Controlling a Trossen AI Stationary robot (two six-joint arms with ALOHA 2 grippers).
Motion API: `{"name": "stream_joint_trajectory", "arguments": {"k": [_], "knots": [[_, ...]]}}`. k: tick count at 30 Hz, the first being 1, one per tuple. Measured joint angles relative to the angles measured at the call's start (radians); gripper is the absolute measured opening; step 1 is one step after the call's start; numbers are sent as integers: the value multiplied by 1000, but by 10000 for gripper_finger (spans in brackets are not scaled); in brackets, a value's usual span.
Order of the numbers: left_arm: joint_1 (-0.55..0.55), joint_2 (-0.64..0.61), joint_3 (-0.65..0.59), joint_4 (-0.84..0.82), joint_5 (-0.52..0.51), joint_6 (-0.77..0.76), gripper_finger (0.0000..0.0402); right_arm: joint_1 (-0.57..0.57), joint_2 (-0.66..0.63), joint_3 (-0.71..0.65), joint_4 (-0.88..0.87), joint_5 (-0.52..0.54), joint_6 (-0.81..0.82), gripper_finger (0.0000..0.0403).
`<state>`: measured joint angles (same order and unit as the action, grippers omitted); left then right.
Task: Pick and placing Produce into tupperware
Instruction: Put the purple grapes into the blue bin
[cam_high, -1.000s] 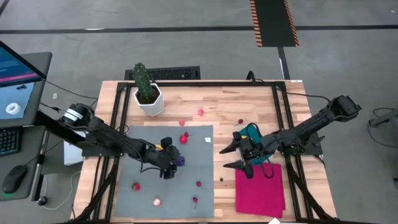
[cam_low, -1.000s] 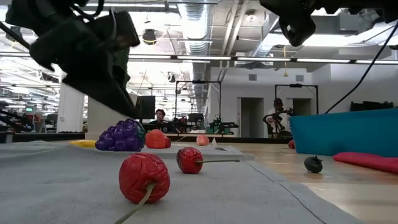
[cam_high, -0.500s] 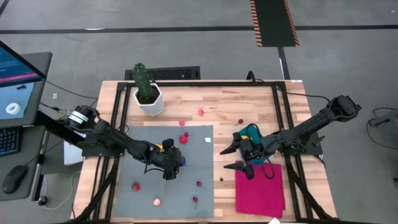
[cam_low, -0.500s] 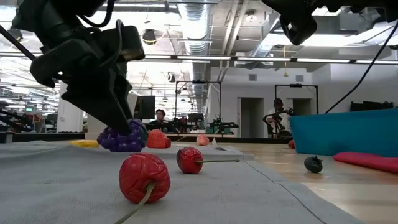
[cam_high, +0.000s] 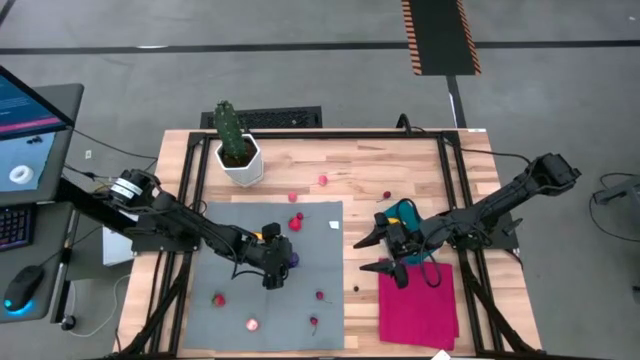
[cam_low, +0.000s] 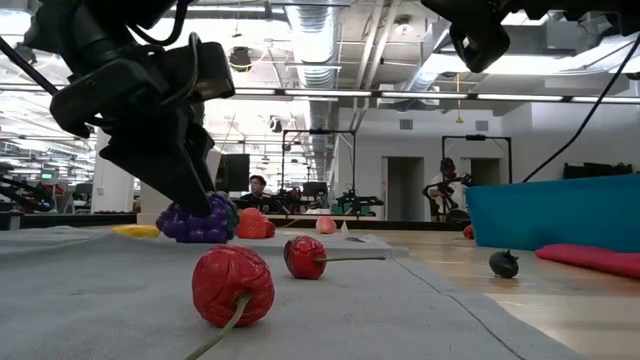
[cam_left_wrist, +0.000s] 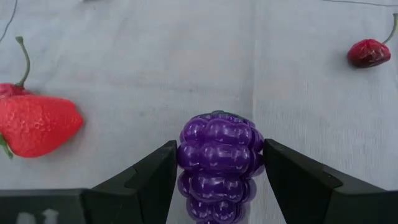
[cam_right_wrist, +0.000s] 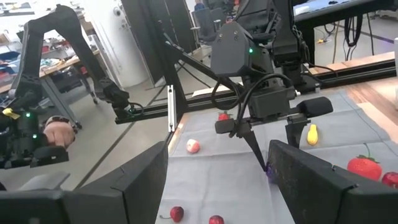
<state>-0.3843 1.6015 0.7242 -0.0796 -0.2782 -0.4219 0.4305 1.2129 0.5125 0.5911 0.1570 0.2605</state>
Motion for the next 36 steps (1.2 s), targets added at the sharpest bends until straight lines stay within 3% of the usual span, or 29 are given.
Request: {"name": "stream_joint_trajectory", "arguments": {"k": [5, 15, 31, 36], "knots": [[0, 2, -2, 32, -9, 45, 221, 0, 0, 0, 0, 0, -6, 302], [-1, -25, -4, 29, -34, 80, 164, 0, 0, 0, -1, 0, -23, 302], [-5, -232, -3, -8, -46, 123, 178, -1, -2, 0, -11, 4, -43, 302], [-5, -311, -5, 9, -46, 176, 176, -5, -127, 0, -86, 16, -109, 302]]}}
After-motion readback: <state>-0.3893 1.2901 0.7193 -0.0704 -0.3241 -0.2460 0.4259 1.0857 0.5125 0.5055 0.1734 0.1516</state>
